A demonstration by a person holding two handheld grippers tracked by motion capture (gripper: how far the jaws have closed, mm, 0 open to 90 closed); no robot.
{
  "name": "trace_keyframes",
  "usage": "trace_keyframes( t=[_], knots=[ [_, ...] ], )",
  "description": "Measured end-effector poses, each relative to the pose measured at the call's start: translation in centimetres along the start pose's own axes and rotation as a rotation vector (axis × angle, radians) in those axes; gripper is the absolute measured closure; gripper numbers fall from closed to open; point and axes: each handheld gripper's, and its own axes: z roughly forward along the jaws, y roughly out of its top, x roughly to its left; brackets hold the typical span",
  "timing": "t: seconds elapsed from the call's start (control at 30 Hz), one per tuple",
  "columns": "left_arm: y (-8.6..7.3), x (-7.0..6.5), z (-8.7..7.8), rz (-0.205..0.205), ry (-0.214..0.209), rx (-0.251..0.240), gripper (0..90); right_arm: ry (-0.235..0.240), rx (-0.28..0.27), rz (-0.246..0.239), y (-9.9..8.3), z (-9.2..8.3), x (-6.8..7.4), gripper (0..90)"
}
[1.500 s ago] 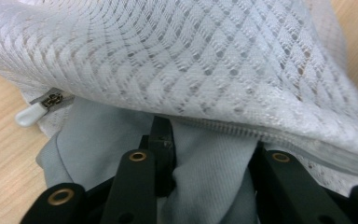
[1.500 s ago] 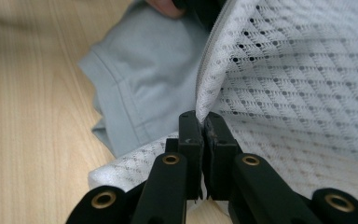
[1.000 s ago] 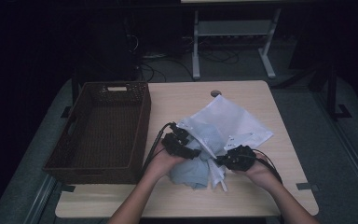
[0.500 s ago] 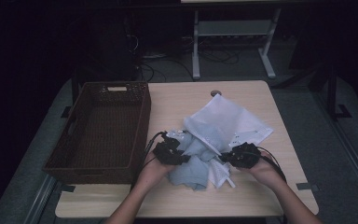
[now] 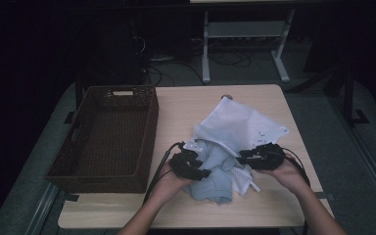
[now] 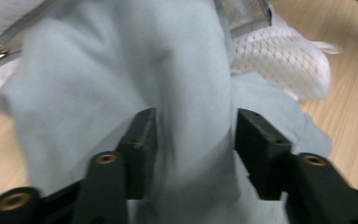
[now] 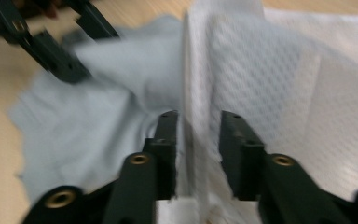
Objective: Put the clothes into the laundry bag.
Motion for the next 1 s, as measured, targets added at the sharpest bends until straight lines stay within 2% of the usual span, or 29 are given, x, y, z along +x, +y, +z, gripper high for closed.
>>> trace_keyframes(
  t=[0.1,0.23,0.37,0.5,0.57,0.67,0.73,0.83,0.9,1.0],
  knots=[
    [-0.6,0.0,-0.9,0.017,0.037,0.004,36.8,0.008,-0.035,-0.008,1.1,-0.4,0.3,58.7],
    [-1.8,0.3,-2.0,-0.005,0.067,-0.014,30.4,0.011,-0.065,-0.026,3.0,0.4,0.5,55.8],
    [-3.0,0.8,-2.3,-0.033,0.089,0.001,27.0,-0.001,-0.082,-0.043,5.1,2.1,0.4,56.0],
    [-3.4,1.5,-1.8,-0.065,0.107,0.009,22.8,-0.005,-0.055,-0.052,6.6,4.1,0.2,58.4],
    [-3.5,1.7,-1.3,-0.062,0.1,0.026,20.8,-0.03,-0.022,-0.064,7.0,5.1,0.2,60.0],
    [-3.7,1.9,-0.7,-0.059,0.106,0.038,17.6,-0.04,0.007,-0.07,6.8,6.0,0.1,64.8],
    [-3.9,2.0,-0.4,-0.061,0.098,0.035,17.5,-0.058,0.02,-0.084,6.5,6.2,0.1,73.0],
    [-3.9,1.9,-0.1,-0.046,0.094,0.036,19.3,-0.063,0.003,-0.058,6.0,5.9,-0.2,81.6],
    [-3.9,1.7,0.0,-0.02,0.098,0.039,25.6,-0.056,-0.003,-0.045,5.7,5.6,-0.4,83.0],
    [-3.8,1.4,0.1,0.024,0.093,0.036,42.7,-0.05,-0.009,-0.036,5.4,5.3,-0.4,83.4]
  ],
)
